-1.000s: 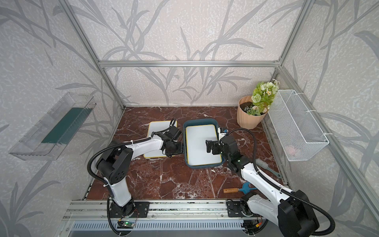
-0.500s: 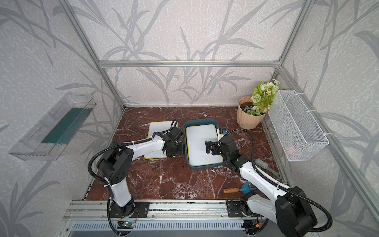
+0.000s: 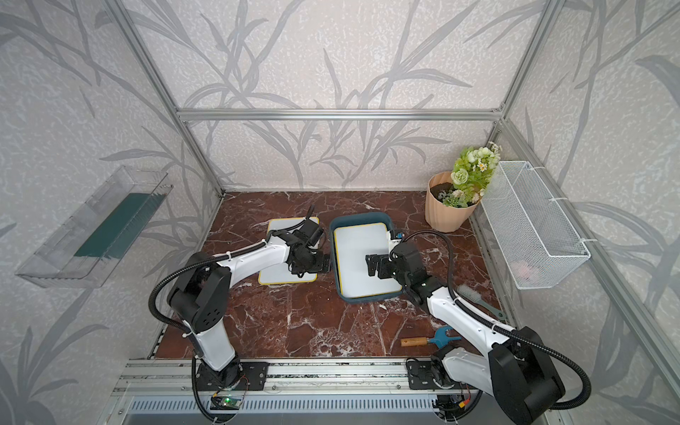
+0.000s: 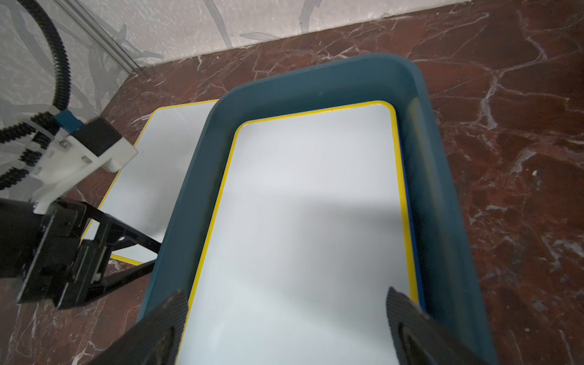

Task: Put the whiteboard into the storage box
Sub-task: Move the whiteboard to the center of the board, then move the storage box to the center of the board.

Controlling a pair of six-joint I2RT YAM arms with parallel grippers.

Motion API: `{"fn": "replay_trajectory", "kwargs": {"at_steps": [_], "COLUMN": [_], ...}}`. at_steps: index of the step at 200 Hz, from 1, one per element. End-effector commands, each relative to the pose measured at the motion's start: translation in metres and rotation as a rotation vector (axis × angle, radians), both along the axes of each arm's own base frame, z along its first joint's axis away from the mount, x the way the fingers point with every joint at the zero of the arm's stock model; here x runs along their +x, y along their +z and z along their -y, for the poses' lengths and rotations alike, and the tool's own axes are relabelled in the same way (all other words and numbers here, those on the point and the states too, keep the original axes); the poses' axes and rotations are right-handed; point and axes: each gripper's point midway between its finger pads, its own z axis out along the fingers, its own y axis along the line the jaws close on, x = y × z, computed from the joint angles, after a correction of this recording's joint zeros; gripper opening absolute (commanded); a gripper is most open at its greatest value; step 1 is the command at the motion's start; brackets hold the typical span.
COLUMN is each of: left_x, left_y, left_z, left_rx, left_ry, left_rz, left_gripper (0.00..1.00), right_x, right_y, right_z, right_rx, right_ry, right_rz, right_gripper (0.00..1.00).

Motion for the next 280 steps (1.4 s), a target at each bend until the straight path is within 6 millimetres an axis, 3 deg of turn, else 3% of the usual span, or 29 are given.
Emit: {"fn": "replay_trajectory", "kwargs": {"at_steps": [1, 30, 69, 114, 175, 184, 254, 280], "left_x": [0.01, 0.022, 0.038, 0.045, 0.058, 0.06, 0.068, 0.069], "left_y": [0.026, 0.042, 0.05, 0.051, 0.044, 0.043, 0.028, 0.025], "left_z": [-0.022, -0.064, -0.108, -0.128, -0.156, -0.161, -0.195, -0.202], "left_rx": [-0.007, 0.098, 0.212, 0.265, 0.294, 0.288, 0.295, 0.307], "left_ry": [0.014, 0.05, 0.113, 0.122, 0.16, 0.177, 0.268, 0.285], "left_rz": [0.033, 0.023, 0.03, 0.087, 0.094, 0.088, 0.037, 0.037], "left_gripper": [0.9, 0.9, 0.9, 0.9, 0.89, 0.89, 0.88, 0.88], "right_x": [0.004, -0.001, -0.013, -0.018, 0.003, 0.007, 0.044, 0.058], "right_y": [0.019, 0.02, 0.016, 0.014, 0.009, -0.003, -0.039, -0.054], "right_z": [-0.013, -0.026, -0.068, -0.129, -0.196, -0.204, -0.236, -0.233], "right_rx": [0.022, 0.012, -0.058, -0.055, -0.008, -0.015, 0.005, -0.054], "right_ry": [0.062, 0.099, 0.154, 0.144, 0.091, 0.089, -0.095, -0.19], "right_rz": [0.033, 0.031, 0.029, 0.003, -0.052, -0.078, -0.184, -0.194], "right_gripper": [0.99, 0.99, 0.99, 0.99, 1.0, 1.0, 0.99, 0.99]}}
